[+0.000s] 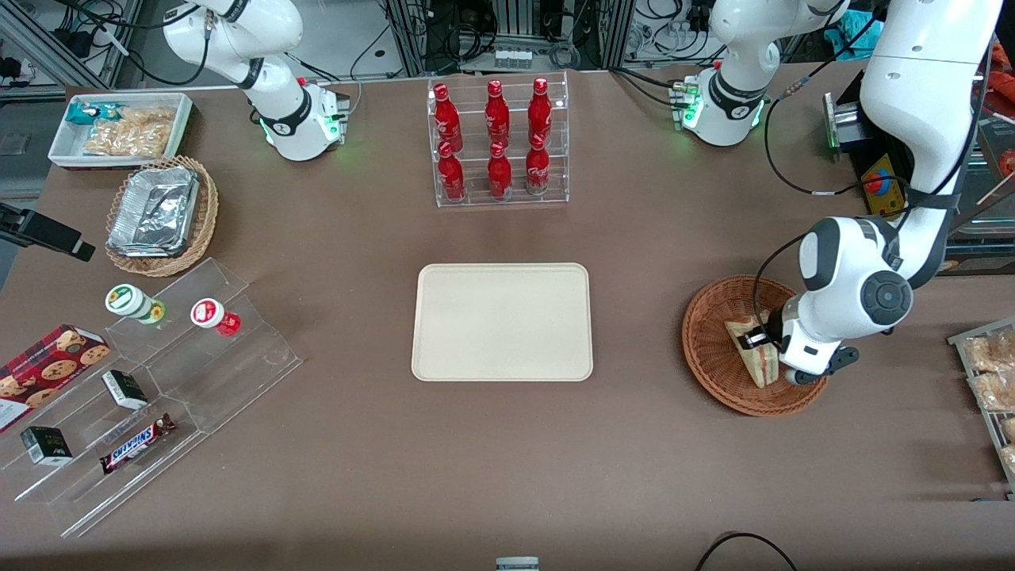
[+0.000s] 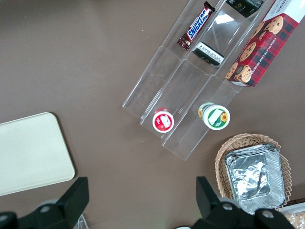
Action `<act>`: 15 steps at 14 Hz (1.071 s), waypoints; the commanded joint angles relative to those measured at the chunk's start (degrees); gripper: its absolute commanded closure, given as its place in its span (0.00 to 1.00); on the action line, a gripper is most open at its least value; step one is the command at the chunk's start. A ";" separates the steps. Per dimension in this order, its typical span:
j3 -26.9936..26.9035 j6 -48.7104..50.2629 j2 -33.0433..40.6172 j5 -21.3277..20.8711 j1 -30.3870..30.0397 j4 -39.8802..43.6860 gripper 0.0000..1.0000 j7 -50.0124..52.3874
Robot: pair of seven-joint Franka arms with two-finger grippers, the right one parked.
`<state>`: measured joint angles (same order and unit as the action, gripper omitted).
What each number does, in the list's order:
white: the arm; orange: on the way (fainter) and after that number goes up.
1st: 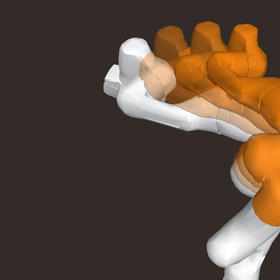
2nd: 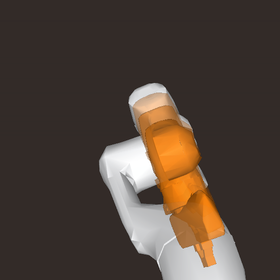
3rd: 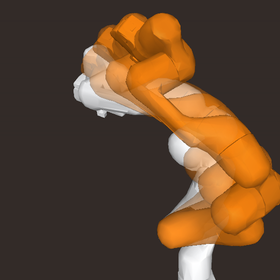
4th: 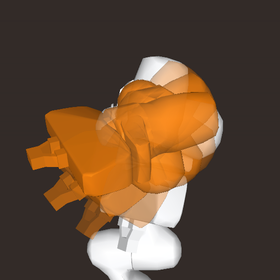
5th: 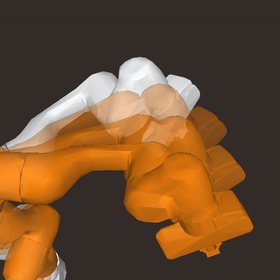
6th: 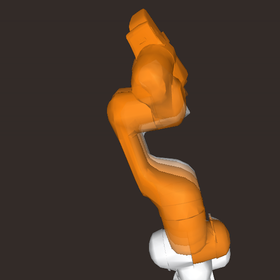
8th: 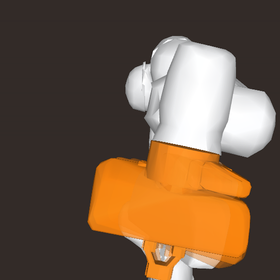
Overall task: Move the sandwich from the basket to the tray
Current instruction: 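Close the left gripper on the wrapped sandwich and lift it, then carry the sandwich over the cream tray and lower it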
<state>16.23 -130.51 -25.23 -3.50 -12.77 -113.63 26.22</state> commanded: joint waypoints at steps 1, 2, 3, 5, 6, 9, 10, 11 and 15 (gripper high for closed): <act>0.73 3.49 3.07 -0.63 -1.21 0.68 0.84 -2.14; 0.99 7.16 4.30 -0.63 -0.86 2.25 0.84 -2.14; 1.87 12.16 5.79 -0.45 -0.42 4.36 0.84 -1.79; 6.69 19.83 6.86 -0.10 3.34 9.80 0.84 2.49; 8.36 21.86 6.17 -0.54 6.93 12.87 0.84 7.13; 8.64 23.63 0.99 -0.89 19.85 19.13 0.85 12.62; 8.64 23.55 -1.11 -0.89 23.37 21.06 0.85 14.28; 8.56 23.46 -4.27 -0.89 26.80 24.12 0.85 16.82; 8.29 22.93 -18.59 -8.86 37.27 38.98 0.85 28.94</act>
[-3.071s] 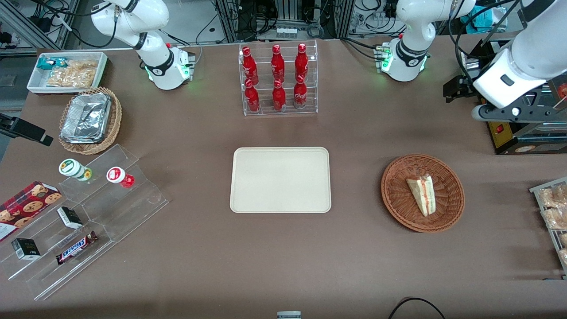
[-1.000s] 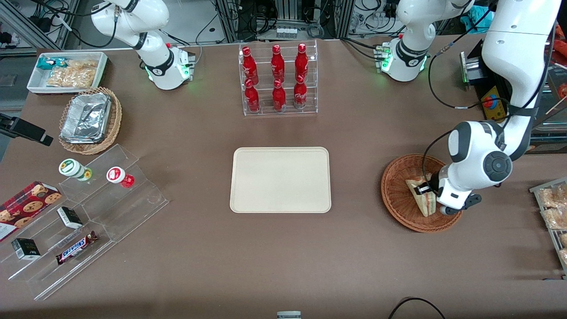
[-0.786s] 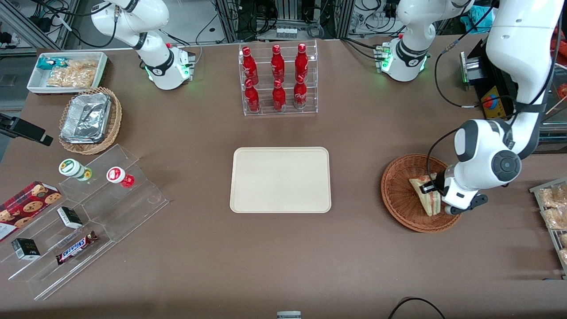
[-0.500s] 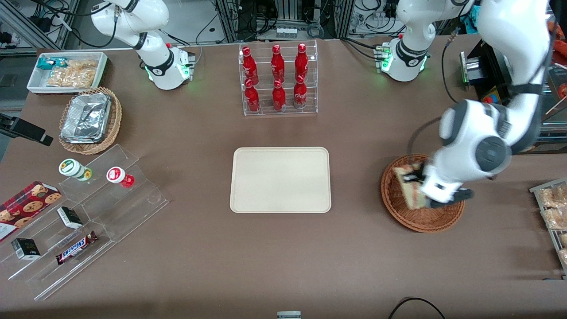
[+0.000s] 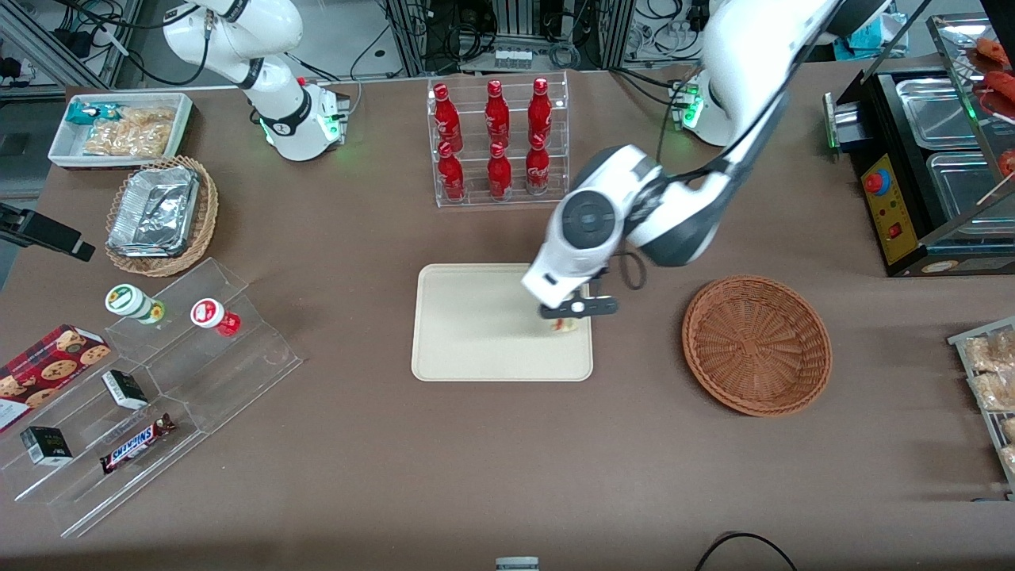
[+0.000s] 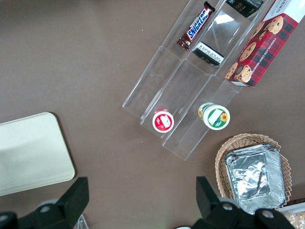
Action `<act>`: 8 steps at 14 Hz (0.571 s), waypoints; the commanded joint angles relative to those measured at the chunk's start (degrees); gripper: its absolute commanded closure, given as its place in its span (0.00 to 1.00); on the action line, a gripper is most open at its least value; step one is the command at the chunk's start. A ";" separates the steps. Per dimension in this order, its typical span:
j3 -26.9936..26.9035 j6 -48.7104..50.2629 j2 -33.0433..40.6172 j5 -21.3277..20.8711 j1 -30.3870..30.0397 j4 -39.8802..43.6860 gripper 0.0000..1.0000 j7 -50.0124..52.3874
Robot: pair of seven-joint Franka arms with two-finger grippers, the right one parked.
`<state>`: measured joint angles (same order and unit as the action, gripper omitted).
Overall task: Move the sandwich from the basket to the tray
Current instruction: 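Carry the sandwich over the cream tray and lower it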
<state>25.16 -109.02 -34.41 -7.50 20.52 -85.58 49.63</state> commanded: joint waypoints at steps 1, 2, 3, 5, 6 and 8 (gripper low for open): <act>-0.64 0.92 -12.41 -7.67 6.09 13.57 0.85 8.08; -0.64 -0.65 -15.31 -9.79 7.76 15.94 0.84 10.63; -0.64 -2.32 -16.99 -11.20 8.65 17.01 0.83 12.40; -0.64 -4.35 -17.71 -12.36 9.18 17.11 0.63 13.29; -0.64 -4.36 -17.71 -12.36 9.27 17.11 0.49 13.29; -1.16 -4.01 -17.02 -13.67 9.36 17.20 0.00 13.56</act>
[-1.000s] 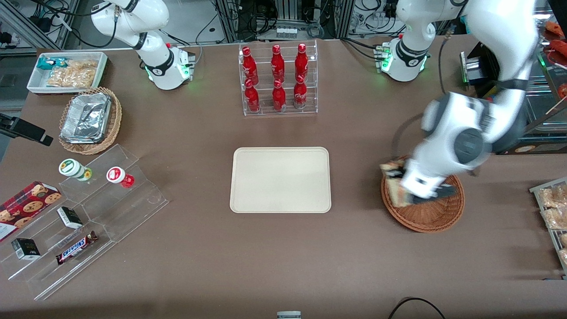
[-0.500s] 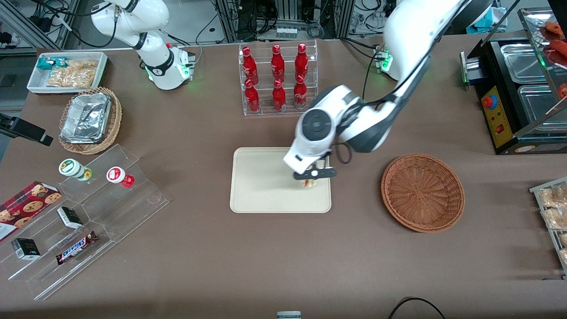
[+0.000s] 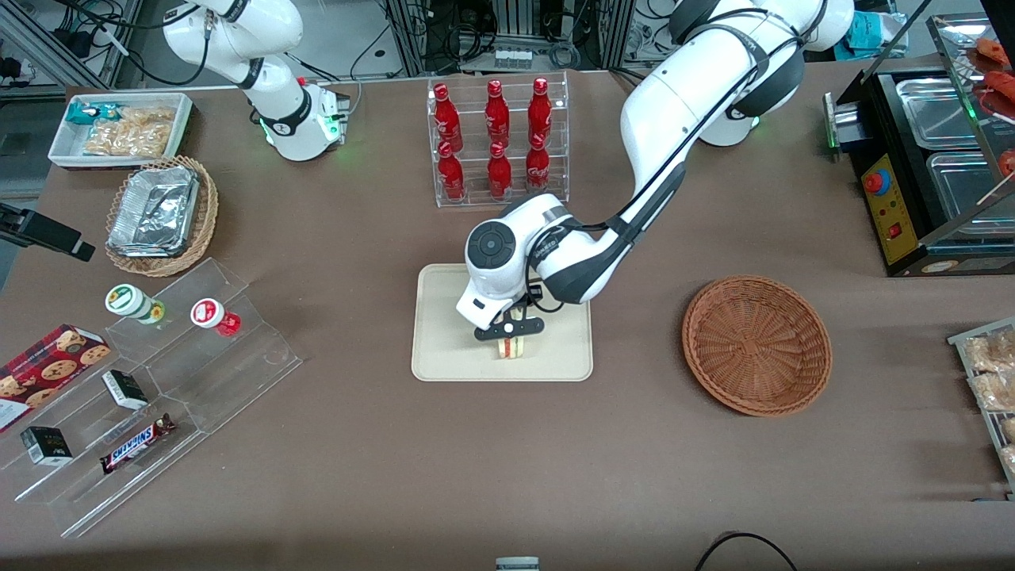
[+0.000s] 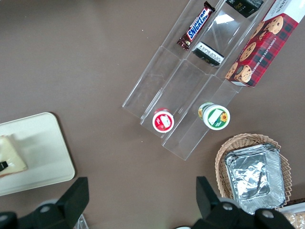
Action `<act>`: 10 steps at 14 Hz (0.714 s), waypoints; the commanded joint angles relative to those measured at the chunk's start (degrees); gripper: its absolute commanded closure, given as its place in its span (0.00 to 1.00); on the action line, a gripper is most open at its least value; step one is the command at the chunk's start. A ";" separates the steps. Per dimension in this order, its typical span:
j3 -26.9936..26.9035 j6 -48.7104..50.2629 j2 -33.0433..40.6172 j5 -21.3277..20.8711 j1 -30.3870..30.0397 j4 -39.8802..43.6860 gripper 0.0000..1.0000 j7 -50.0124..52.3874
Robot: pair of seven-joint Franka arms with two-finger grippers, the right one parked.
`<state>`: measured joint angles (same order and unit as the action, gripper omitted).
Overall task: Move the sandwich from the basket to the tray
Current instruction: 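Open the left gripper to release the sandwich onto the tray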
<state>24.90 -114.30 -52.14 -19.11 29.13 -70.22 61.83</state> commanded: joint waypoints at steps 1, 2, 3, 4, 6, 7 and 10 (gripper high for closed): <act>-1.25 2.32 1.60 -3.99 0.67 2.01 0.00 2.76; -1.87 3.55 2.91 -5.05 0.49 2.19 0.00 3.99; -2.66 4.34 4.32 -5.06 -0.03 2.62 0.00 4.00; -3.19 5.57 5.81 -4.98 -0.30 3.15 0.00 4.00; -3.54 11.00 10.81 -4.54 -3.53 3.42 0.00 3.57; -3.28 14.08 13.27 -4.19 -5.90 3.42 0.00 3.48; -3.19 22.17 19.26 -2.96 -12.58 2.63 0.00 -3.07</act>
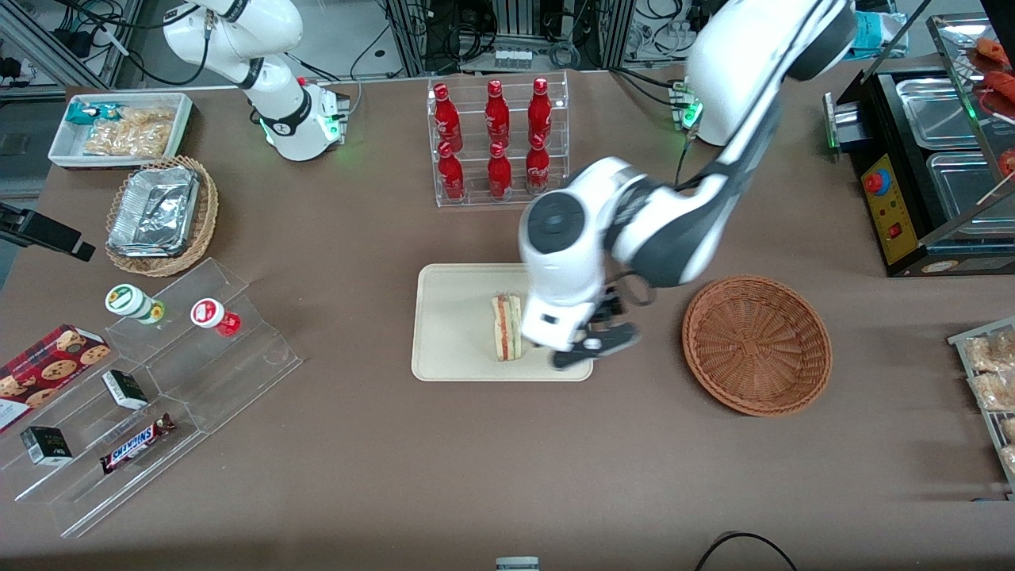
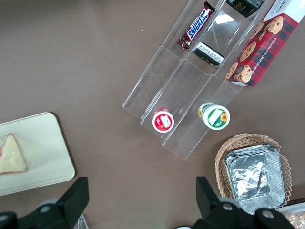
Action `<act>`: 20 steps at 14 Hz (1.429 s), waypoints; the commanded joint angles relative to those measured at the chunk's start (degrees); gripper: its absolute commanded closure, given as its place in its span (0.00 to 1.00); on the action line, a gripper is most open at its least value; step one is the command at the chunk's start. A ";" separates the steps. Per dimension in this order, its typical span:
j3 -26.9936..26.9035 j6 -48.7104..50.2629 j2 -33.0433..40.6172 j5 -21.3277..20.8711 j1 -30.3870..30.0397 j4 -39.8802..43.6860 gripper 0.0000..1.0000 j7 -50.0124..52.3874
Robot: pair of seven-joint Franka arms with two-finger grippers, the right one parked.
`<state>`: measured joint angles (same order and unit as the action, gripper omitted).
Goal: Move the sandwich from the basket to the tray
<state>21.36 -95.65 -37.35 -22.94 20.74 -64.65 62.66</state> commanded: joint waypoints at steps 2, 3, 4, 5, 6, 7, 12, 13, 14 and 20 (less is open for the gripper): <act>0.61 7.56 7.37 2.53 -9.38 -3.81 0.00 -15.57; 0.44 9.49 9.04 5.33 -12.10 -4.07 0.00 -22.25; 0.52 11.51 11.23 6.84 -16.13 -5.29 0.00 -28.66; 0.44 13.36 13.17 8.16 -19.12 -6.35 0.00 -35.25; 0.26 14.95 15.19 9.13 -20.72 -7.14 0.00 -40.45; 0.17 16.53 17.73 10.10 -23.26 -8.54 0.00 -44.51; -0.18 20.67 27.23 15.46 -28.21 -10.84 0.00 -53.52; -0.18 20.76 28.81 16.16 -27.69 -11.19 0.00 -53.51; -0.18 20.68 30.92 16.26 -25.59 -12.76 0.00 -53.08; -8.79 20.59 39.46 21.88 -19.68 -22.36 0.00 -53.08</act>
<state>16.21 -73.23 -0.16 -3.45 -0.14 -84.20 10.05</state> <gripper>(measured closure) 0.000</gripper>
